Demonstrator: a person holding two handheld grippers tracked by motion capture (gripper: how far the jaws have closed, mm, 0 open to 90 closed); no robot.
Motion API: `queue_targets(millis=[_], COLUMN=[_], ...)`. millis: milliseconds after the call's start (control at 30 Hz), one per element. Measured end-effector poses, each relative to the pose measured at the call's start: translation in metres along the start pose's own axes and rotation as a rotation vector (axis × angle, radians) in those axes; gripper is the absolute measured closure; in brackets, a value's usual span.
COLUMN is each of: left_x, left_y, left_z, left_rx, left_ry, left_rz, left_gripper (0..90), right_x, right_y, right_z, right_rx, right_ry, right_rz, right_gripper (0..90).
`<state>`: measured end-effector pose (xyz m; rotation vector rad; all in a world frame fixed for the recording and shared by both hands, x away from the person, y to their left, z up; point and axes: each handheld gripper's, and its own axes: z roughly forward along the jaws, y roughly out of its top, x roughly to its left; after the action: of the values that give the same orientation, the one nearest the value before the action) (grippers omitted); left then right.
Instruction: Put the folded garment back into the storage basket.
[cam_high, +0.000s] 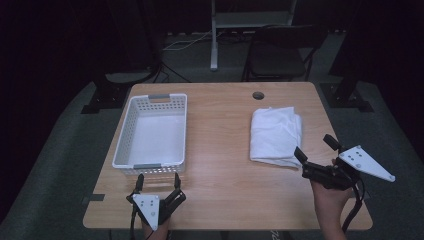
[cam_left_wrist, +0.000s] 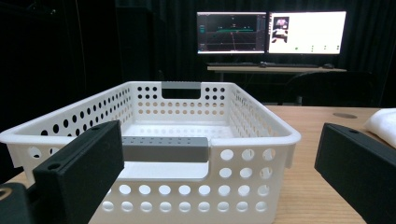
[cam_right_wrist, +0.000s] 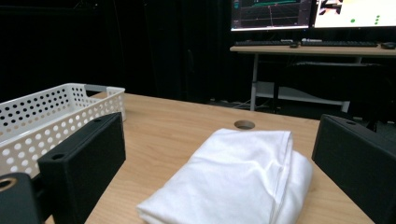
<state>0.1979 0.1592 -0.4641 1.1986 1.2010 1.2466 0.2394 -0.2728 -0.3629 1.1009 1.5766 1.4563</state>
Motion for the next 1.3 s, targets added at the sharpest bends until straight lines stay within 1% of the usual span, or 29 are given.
queue_targets(millis=[33, 167, 333, 467, 567, 600, 633, 667, 733, 833, 900, 1100, 1133, 1233, 1300], left_x=[0.000, 0.000, 0.000, 0.000, 0.000, 0.000, 0.000, 0.000, 0.000, 0.000, 0.000, 0.000, 0.000, 0.000, 0.000], left_y=[0.000, 0.000, 0.000, 0.000, 0.000, 0.000, 0.000, 0.000, 0.000, 0.000, 0.000, 0.000, 0.000, 0.000, 0.000], left_z=[0.000, 0.000, 0.000, 0.001, 0.000, 0.000, 0.000, 0.000, 0.000, 0.001, 0.001, 0.001, 0.001, 0.001, 0.001], left_rx=[0.000, 0.004, 0.005, 0.005, 0.006, 0.007, 0.006, 0.007, 0.006, 0.007, 0.011, 0.012, 0.013, 0.012, 0.009], left_ry=[0.000, -0.004, -0.004, -0.004, -0.004, -0.004, -0.004, -0.004, -0.004, -0.006, -0.012, -0.012, -0.012, -0.012, -0.012], left_rz=[0.000, 0.001, 0.000, 0.001, 0.002, 0.002, 0.001, 0.001, 0.001, 0.001, 0.003, 0.004, 0.004, 0.003, 0.000], left_gripper=[2.2, 2.2, 2.2, 2.2, 2.2, 2.2, 2.2, 2.2, 2.2, 2.2, 2.2, 2.2, 2.2, 2.2, 2.2], right_x=[0.000, -0.002, -0.008, -0.012, -0.016, -0.019, -0.019, -0.020, -0.022, -0.024, -0.026, -0.030, -0.032, -0.037, -0.040], right_y=[0.001, 0.007, 0.015, 0.023, 0.028, 0.029, 0.030, 0.031, 0.032, 0.036, 0.037, 0.039, 0.040, 0.041, 0.042], right_z=[0.001, 0.006, 0.016, 0.024, 0.031, 0.034, 0.035, 0.037, 0.040, 0.044, 0.048, 0.057, 0.060, 0.067, 0.072], right_rx=[-0.001, 0.005, 0.022, 0.038, 0.052, 0.056, 0.057, 0.065, 0.054, 0.064, 0.078, 0.090, 0.094, 0.122, 0.133], right_ry=[-0.005, -0.010, -0.005, -0.019, -0.020, -0.005, -0.001, -0.006, -0.011, -0.029, -0.027, -0.050, -0.046, -0.053, -0.063], right_rz=[-0.007, -0.011, 0.006, 0.005, 0.018, 0.025, 0.032, 0.030, 0.029, 0.032, 0.035, 0.037, 0.047, 0.052, 0.046], right_gripper=[2.5, 2.5, 2.5, 2.5, 2.6, 4.8, 4.8, 4.6, 4.7, 4.6, 4.6, 4.6, 4.6, 4.6, 4.6])
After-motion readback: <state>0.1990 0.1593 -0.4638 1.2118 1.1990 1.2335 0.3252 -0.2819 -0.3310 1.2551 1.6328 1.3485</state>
